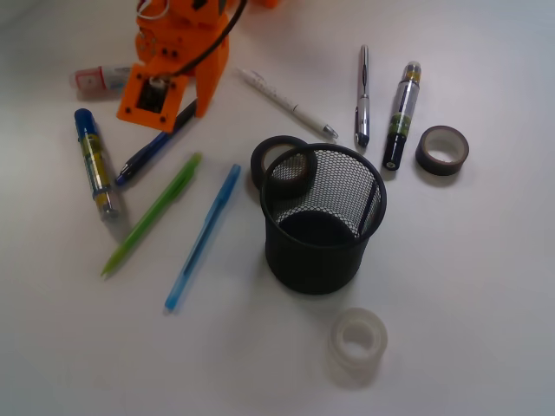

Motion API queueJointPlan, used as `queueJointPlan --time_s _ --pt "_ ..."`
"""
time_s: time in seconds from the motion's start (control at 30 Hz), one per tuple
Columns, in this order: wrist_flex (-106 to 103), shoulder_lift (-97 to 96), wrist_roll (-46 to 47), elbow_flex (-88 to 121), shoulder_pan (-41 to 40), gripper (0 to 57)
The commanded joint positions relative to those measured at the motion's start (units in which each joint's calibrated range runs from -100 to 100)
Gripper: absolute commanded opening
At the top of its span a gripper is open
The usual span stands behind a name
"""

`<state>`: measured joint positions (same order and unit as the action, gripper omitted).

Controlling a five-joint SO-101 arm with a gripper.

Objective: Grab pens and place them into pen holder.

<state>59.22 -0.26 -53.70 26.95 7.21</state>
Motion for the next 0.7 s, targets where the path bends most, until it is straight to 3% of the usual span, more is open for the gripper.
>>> queueJointPlan --time_s 0.0,0.53,0.67 --pt "0.2 -0.4 -0.7 -2.5 0.4 17.9" --pt "-4.3 -10.0 -1.6 -2.6 2.8 17.6" --pt "-6.2 -12.0 -1.4 -2.6 3.1 9.8"
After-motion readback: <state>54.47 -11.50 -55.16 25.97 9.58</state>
